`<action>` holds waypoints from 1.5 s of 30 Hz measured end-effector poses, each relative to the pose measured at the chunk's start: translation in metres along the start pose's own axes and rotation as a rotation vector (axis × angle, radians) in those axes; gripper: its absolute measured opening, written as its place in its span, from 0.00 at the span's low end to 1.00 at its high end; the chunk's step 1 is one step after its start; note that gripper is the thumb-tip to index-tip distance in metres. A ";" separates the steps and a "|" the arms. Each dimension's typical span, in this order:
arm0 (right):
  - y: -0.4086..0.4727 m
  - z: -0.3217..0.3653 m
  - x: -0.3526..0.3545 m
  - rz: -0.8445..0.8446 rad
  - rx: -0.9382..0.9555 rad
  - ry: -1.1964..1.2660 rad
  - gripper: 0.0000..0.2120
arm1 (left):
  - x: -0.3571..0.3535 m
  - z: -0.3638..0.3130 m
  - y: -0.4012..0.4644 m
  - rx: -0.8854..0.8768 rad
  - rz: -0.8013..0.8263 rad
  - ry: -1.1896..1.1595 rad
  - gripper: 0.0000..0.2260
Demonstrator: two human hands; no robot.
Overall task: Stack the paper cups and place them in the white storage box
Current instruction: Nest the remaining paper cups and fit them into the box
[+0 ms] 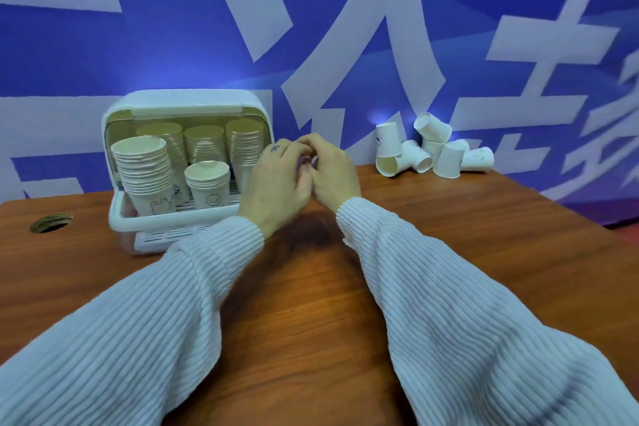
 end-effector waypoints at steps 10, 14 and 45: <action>-0.032 -0.201 0.104 -0.161 -0.340 -0.164 0.12 | -0.185 -0.033 0.004 0.244 0.267 -0.243 0.18; -0.032 -0.270 0.138 -0.272 -0.424 -0.221 0.15 | -0.240 -0.027 0.024 0.326 0.322 -0.272 0.22; 0.022 -0.375 0.164 -0.409 -0.602 -0.068 0.25 | -0.280 0.027 0.141 0.622 0.004 -0.251 0.25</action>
Point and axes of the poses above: each hand's wrist, its own y-axis towards the middle knuckle, its own x-axis out of the back of the hand, z = x × y, the point moved 10 cm from there along y, towards the middle knuckle, and after that the axes turned 2 degrees about -x, right-handed, at the moved point
